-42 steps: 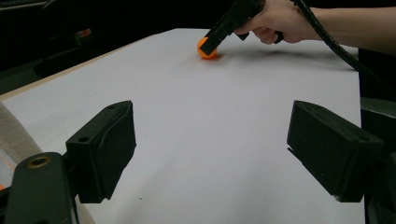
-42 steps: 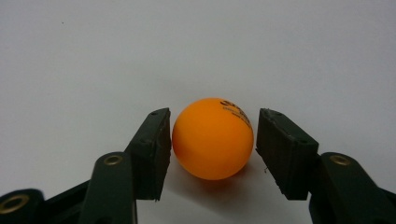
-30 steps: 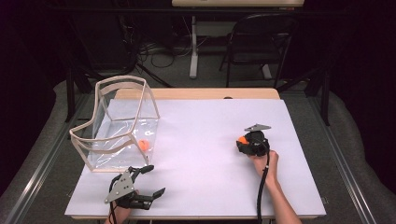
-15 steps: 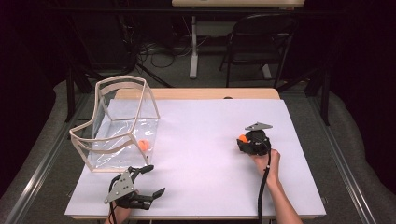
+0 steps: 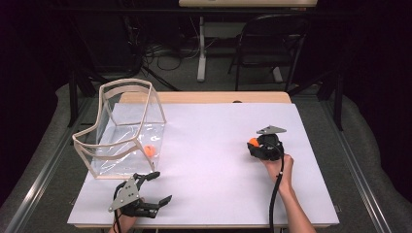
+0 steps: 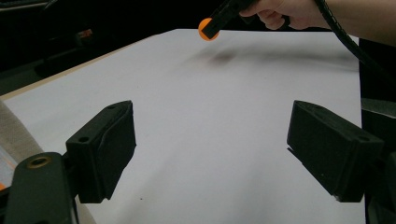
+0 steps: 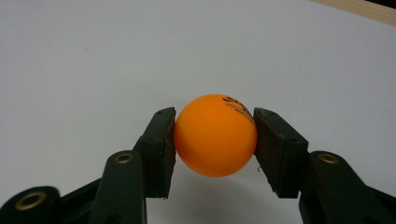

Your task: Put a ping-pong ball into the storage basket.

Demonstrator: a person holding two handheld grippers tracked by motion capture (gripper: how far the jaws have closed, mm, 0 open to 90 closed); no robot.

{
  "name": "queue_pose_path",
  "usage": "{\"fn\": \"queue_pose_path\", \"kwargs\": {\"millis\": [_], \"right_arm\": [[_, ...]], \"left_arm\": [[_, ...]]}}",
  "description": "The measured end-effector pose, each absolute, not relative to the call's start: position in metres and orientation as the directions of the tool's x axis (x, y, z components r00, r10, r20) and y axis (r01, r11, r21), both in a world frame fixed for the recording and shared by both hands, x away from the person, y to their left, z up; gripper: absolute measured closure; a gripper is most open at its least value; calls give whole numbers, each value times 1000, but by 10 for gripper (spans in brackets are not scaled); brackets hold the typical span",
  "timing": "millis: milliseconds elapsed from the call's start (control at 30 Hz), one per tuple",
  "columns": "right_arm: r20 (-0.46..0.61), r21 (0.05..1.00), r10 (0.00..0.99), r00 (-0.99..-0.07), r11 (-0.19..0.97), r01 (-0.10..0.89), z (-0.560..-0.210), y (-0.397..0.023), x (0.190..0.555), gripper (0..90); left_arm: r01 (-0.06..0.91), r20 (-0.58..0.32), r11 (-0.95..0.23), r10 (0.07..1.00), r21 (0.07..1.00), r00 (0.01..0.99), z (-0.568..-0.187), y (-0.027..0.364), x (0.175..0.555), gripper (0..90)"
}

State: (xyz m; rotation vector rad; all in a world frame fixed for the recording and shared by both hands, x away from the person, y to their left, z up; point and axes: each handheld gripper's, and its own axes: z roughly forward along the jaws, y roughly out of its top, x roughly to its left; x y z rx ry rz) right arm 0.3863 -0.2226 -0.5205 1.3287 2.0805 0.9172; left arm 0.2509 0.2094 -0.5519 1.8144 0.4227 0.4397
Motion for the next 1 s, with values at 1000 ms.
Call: {"fn": "queue_pose_path", "kwargs": {"millis": [1000], "right_arm": [[-68, 789, 899, -432, 314, 529, -497, -213, 374, 506]], "left_arm": [[64, 84, -272, 497, 960, 864, -552, 210, 251, 156]]}}
